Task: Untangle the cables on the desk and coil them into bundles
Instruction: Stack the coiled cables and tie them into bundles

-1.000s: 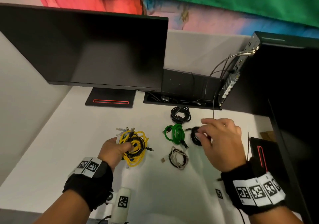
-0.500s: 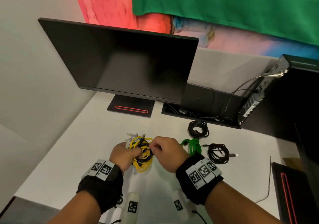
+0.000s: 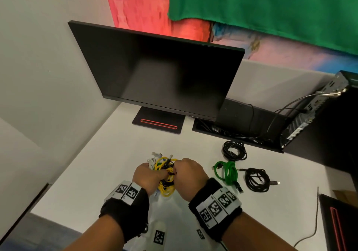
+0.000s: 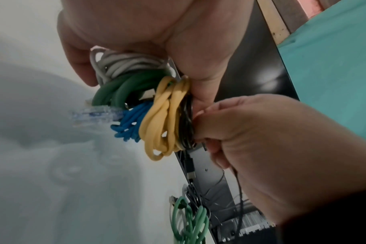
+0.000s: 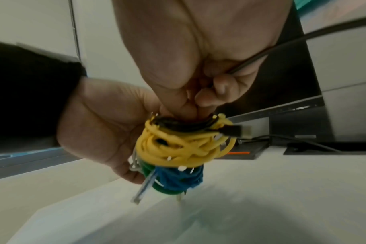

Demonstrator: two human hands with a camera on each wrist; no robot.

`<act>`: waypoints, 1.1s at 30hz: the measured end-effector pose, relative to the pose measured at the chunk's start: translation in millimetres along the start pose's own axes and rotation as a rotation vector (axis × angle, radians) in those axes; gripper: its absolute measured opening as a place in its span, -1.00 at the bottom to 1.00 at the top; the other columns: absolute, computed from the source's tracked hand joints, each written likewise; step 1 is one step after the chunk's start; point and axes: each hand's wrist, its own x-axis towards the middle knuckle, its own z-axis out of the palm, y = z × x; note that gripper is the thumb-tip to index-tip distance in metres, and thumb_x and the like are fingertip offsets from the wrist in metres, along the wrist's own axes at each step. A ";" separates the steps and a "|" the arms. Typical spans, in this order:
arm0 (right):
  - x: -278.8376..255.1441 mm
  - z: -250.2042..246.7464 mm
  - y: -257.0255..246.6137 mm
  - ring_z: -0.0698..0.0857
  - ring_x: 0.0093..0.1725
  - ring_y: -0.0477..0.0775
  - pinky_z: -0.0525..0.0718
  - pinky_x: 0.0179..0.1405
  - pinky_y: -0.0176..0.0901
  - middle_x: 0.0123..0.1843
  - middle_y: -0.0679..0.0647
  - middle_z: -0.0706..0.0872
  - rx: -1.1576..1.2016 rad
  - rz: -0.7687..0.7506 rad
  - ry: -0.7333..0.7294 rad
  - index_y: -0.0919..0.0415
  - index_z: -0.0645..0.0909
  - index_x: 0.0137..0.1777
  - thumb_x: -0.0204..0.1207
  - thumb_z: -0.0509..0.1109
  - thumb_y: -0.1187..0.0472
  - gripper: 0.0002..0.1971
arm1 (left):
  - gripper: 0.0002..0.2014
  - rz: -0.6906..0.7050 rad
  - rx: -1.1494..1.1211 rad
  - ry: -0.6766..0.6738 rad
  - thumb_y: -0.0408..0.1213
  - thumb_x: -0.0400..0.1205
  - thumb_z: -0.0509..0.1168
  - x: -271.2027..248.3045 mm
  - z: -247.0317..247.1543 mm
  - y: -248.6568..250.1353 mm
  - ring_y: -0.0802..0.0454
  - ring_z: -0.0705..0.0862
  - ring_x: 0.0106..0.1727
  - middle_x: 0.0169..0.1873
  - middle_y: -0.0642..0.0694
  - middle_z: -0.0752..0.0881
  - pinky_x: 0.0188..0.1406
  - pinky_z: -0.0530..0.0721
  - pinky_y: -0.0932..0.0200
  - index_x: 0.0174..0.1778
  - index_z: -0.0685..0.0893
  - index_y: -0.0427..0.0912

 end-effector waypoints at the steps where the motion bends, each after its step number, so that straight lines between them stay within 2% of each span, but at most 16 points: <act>1: 1.2 2.9 -0.7 0.66 0.06 0.24 0.38 -0.17 -0.13 0.07 0.18 0.66 -0.005 0.005 -0.002 0.22 0.63 0.05 0.58 0.29 0.23 -0.86 | -0.75 0.003 0.001 -0.022 -0.30 0.18 0.55 -1.2 1.7 -0.1 0.01 0.66 -0.50 -0.51 -0.11 0.71 -0.61 0.52 0.29 -0.33 0.68 -0.29; 4: 2.1 11.2 0.2 0.63 0.10 0.23 0.38 -0.16 -0.11 0.07 0.18 0.66 0.003 0.016 0.019 0.21 0.67 0.03 0.59 0.27 0.22 -0.84 | -0.63 0.023 -0.036 -0.110 -0.21 0.03 0.46 -2.4 4.0 -2.2 -0.08 0.69 -0.44 -0.47 -0.19 0.75 -0.43 0.63 0.12 -0.30 0.74 -0.34; 6: 2.4 17.7 2.6 0.58 0.16 0.21 0.41 -0.11 -0.11 0.10 0.17 0.66 -0.022 0.025 0.022 0.19 0.68 0.05 0.60 0.25 0.23 -0.82 | -0.58 0.018 -0.076 -0.150 -0.22 0.01 0.50 -1.5 2.0 -5.4 -0.11 0.72 -0.38 -0.40 -0.27 0.78 -0.35 0.66 0.04 -0.26 0.76 -0.35; 9: 0.3 21.8 6.2 0.64 0.07 0.22 0.41 -0.16 -0.14 0.02 0.22 0.73 0.032 0.042 -0.029 0.24 0.72 -0.03 0.56 0.26 0.29 -0.81 | -0.81 -0.035 -0.224 -0.239 -0.29 0.25 0.52 -1.7 -3.2 -12.0 -0.12 0.74 -0.39 -0.37 -0.31 0.79 -0.38 0.67 0.12 -0.28 0.78 -0.28; 10: 0.0 22.3 10.1 0.66 0.00 0.24 0.42 -0.19 -0.14 -0.03 0.24 0.75 0.081 0.057 -0.058 0.27 0.72 -0.09 0.54 0.26 0.32 -0.82 | -0.86 -0.087 -0.329 -0.256 -0.31 0.40 0.44 -0.7 -5.2 -15.8 -0.13 0.71 -0.42 -0.38 -0.32 0.77 -0.41 0.64 0.16 -0.24 0.76 -0.32; 12: -0.9 24.6 22.0 0.64 -0.15 0.21 0.45 -0.22 -0.11 -0.19 0.27 0.70 0.220 0.082 -0.118 0.33 0.68 -0.22 0.49 0.27 0.43 -0.84 | -0.73 -0.212 -0.468 -0.271 -0.31 0.55 0.18 3.1 -11.5 -23.3 -0.17 0.65 -0.46 -0.39 -0.38 0.71 -0.44 0.62 0.19 -0.20 0.73 -0.40; 15: -2.0 31.8 36.1 0.56 -0.21 0.08 0.46 -0.22 -0.18 -0.27 0.11 0.61 0.402 0.106 -0.120 0.14 0.56 -0.33 0.46 0.26 0.52 -0.72 | -0.62 -0.316 -0.532 -0.342 -0.49 0.37 0.05 6.7 -16.6 -30.8 -0.18 0.64 -0.50 -0.40 -0.41 0.70 -0.49 0.65 0.18 -0.10 0.73 -0.53; 17: -1.4 38.8 40.1 0.56 -0.20 0.05 0.48 -0.23 -0.26 -0.22 0.02 0.62 0.425 0.144 -0.109 0.01 0.48 -0.26 0.48 0.24 0.50 -0.68 | -0.59 -0.325 -0.482 -0.354 -0.68 0.34 0.01 10.9 -15.0 -38.9 -0.14 0.60 -0.46 -0.33 -0.41 0.66 -0.45 0.63 0.17 -0.03 0.69 -0.62; 19: 0.7 45.0 42.4 0.56 -0.20 0.03 0.50 -0.25 -0.29 -0.19 0.01 0.61 0.453 0.190 -0.117 0.06 0.45 -0.14 0.51 0.22 0.46 -0.76 | -0.62 -0.304 -0.392 -0.368 -0.76 0.48 0.02 16.0 -14.1 -46.6 -0.16 0.56 -0.30 -0.13 -0.52 0.62 -0.28 0.61 0.07 0.09 0.66 -0.63; 22: 5.8 47.4 46.4 0.59 -0.18 0.08 0.60 -0.15 -0.10 -0.17 0.09 0.65 0.462 0.220 -0.123 0.11 0.43 -0.11 0.49 0.25 0.45 -0.80 | -0.66 -0.232 -0.195 -0.439 -0.75 0.57 0.13 26.9 -14.5 -48.6 -0.26 0.72 -0.14 0.01 -0.57 0.72 -0.16 0.77 0.00 0.11 0.74 -0.48; 24: 7.8 47.6 47.4 0.60 -0.20 0.08 0.62 -0.16 -0.07 -0.18 0.11 0.66 0.473 0.241 -0.125 0.08 0.41 -0.15 0.47 0.31 0.43 -0.78 | -0.64 -0.191 -0.077 -0.485 -0.76 0.54 0.17 31.9 -14.8 -44.6 -0.25 0.75 -0.12 -0.04 -0.48 0.77 -0.06 0.79 -0.05 0.08 0.78 -0.42; 26: 9.7 49.4 48.4 0.57 -0.27 0.03 0.55 -0.29 -0.18 -0.22 0.05 0.64 0.441 0.267 -0.133 0.05 0.38 -0.20 0.46 0.37 0.36 -0.77 | -0.62 -0.161 0.030 -0.522 -0.74 0.51 0.19 35.1 -15.5 -40.7 -0.19 0.77 -0.16 -0.13 -0.35 0.82 -0.03 0.79 -0.06 0.02 0.82 -0.34; 27: 10.8 49.9 48.8 0.53 -0.31 -0.03 0.48 -0.37 -0.27 -0.25 0.00 0.60 0.420 0.279 -0.133 0.03 0.37 -0.22 0.45 0.39 0.32 -0.75 | -0.62 -0.148 0.073 -0.533 -0.72 0.51 0.22 35.7 -16.2 -39.4 -0.15 0.78 -0.20 -0.17 -0.29 0.83 -0.09 0.80 -0.01 -0.02 0.85 -0.27; 29: 13.1 50.0 48.5 0.49 -0.33 -0.01 0.43 -0.39 -0.25 -0.32 -0.05 0.52 0.381 0.310 -0.141 0.03 0.34 -0.28 0.44 0.43 0.25 -0.72 | -0.63 -0.125 0.120 -0.538 -0.68 0.51 0.27 35.5 -17.3 -37.7 -0.03 0.79 -0.29 -0.27 -0.17 0.85 -0.23 0.78 0.12 -0.14 0.87 -0.15; 31: 14.8 47.1 47.5 0.57 -0.27 0.10 0.49 -0.30 -0.20 -0.38 -0.01 0.53 0.296 0.337 -0.200 0.08 0.43 -0.36 0.44 0.46 0.20 -0.74 | -0.61 -0.112 0.124 -0.520 -0.64 0.52 0.30 34.2 -18.0 -37.9 0.04 0.78 -0.35 -0.34 -0.10 0.84 -0.27 0.77 0.17 -0.28 0.88 -0.05; 33: 16.0 42.9 46.7 0.67 -0.25 0.14 0.62 -0.27 -0.14 -0.37 0.11 0.65 0.247 0.360 -0.278 0.25 0.65 -0.34 0.46 0.43 0.21 -0.81 | -0.59 -0.092 0.134 -0.510 -0.62 0.53 0.31 33.7 -17.1 -39.7 0.06 0.78 -0.35 -0.36 -0.07 0.84 -0.24 0.77 0.19 -0.32 0.88 0.00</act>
